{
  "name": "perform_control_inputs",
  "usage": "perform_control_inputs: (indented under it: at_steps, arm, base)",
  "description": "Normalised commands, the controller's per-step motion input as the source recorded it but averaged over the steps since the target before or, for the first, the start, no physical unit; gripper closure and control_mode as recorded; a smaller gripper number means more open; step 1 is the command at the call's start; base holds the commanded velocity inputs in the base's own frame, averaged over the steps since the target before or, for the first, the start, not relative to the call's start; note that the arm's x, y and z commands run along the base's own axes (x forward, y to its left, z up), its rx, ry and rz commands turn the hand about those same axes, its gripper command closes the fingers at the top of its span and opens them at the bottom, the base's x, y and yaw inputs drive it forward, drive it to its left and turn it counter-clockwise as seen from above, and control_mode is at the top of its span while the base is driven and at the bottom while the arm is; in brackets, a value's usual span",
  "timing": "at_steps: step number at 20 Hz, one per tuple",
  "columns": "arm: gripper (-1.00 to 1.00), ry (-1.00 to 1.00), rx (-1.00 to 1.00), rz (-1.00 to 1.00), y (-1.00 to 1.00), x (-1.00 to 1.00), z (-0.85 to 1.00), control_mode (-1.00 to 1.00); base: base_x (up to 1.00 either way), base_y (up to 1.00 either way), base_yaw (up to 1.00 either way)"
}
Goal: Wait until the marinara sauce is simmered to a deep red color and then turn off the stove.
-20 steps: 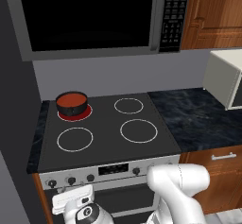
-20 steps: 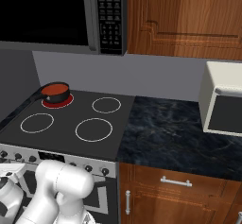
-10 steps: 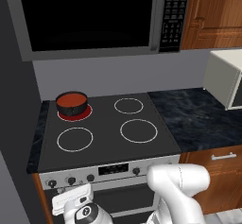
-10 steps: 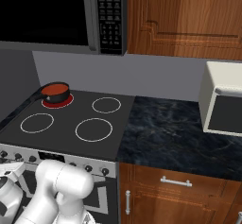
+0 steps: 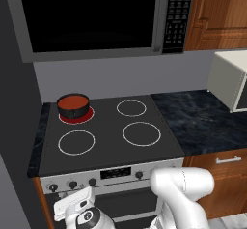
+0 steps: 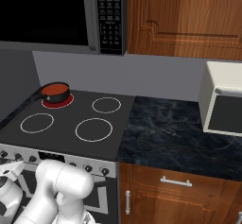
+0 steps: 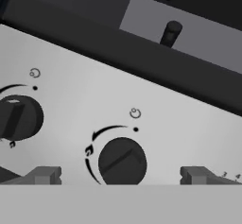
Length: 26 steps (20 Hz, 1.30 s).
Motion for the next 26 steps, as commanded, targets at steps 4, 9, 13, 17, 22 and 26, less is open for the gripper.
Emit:
perform_control_inputs:
  at_steps: [4, 9, 13, 17, 22, 26]
  arm:
    - [-1.00, 0.00, -0.04, 0.00, 0.00, 0.02, 0.00, -1.00]
    - [-1.00, 0.00, 0.00, 0.00, 0.00, 0.19, 0.00, -1.00]
    - [-1.00, 0.00, 0.00, 0.00, 0.00, 0.25, 0.00, -1.00]
    - [-1.00, 0.00, 0.00, 0.00, 0.00, 0.14, -0.08, -1.00]
    - [-1.00, 0.00, -0.01, 0.00, 0.00, 0.02, -0.19, -1.00]
    - [-1.00, 0.00, 0.00, 0.00, 0.00, 0.02, -0.04, -1.00]
  base:
    - [0.00, 0.00, 0.00]
    - [0.00, 0.00, 0.00]
    - [0.00, 0.00, 0.00]
    - [0.00, 0.00, 0.00]
    - [0.00, 0.00, 0.00]
    - [0.00, 0.00, 0.00]
